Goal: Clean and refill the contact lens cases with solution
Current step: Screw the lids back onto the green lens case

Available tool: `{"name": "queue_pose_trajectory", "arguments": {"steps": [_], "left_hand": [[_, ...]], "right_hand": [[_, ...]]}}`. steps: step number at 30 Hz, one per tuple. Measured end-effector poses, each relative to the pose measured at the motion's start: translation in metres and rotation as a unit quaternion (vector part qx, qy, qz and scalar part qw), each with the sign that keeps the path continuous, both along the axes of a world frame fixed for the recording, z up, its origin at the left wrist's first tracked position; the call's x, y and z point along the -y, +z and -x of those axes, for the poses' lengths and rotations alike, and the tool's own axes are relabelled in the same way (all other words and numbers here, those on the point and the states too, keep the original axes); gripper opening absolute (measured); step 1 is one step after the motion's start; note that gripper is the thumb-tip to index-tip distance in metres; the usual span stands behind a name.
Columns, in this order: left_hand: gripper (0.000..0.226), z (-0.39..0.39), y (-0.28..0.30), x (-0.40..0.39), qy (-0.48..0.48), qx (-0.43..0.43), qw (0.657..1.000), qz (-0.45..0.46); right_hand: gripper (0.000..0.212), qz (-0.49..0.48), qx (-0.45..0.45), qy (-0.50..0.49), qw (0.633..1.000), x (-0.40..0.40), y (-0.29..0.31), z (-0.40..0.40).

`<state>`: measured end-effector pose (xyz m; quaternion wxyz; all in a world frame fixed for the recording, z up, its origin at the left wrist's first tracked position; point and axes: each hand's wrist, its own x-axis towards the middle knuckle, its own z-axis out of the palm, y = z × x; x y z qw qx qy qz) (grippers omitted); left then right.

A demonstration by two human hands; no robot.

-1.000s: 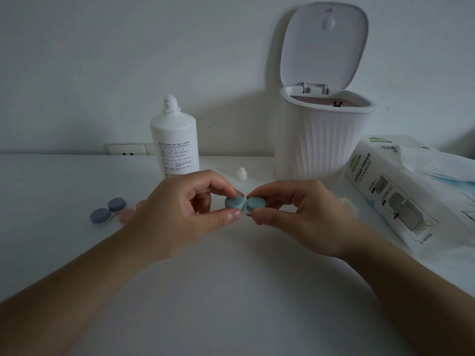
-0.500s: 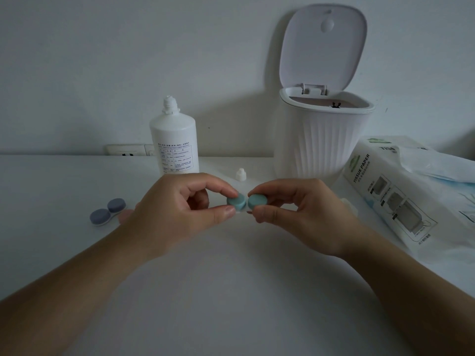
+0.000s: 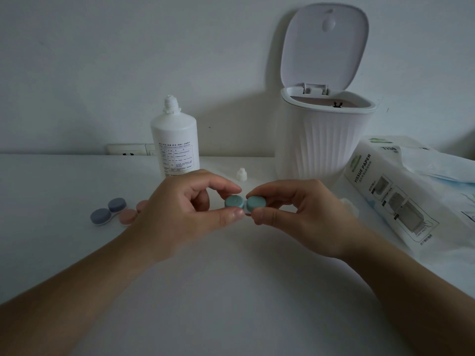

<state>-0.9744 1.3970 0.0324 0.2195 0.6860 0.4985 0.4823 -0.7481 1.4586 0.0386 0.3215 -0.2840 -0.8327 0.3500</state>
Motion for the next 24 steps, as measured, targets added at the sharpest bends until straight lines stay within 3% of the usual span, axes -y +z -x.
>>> {"name": "queue_pose_trajectory", "arguments": {"steps": [4, 9, 17, 20, 24], "left_hand": [[0.027, 0.0005, 0.0008, 0.0015, -0.006, -0.001, 1.000, 0.013], [0.051, -0.0014, 0.0017, 0.0031, -0.091, 0.067, 0.992, 0.056], [0.035, 0.0043, -0.0050, -0.0033, 0.005, -0.002, 0.999, 0.034], [0.029, 0.0038, -0.0030, -0.0019, -0.034, -0.023, 0.998, 0.037], [0.048, 0.0037, -0.0068, -0.0026, -0.073, -0.024, 0.995, 0.064]], "right_hand": [[0.019, 0.005, -0.003, -0.001, 1.000, -0.0004, 0.0006, -0.0007], [0.018, 0.008, -0.013, 0.006, 1.000, 0.0015, 0.0014, 0.0008], [0.023, 0.007, 0.004, -0.001, 1.000, 0.0018, 0.0018, -0.0001], [0.021, 0.009, 0.002, -0.002, 1.000, 0.0015, 0.0019, -0.0002], [0.019, 0.013, -0.011, 0.000, 1.000, 0.0018, 0.0019, 0.0007]]}}
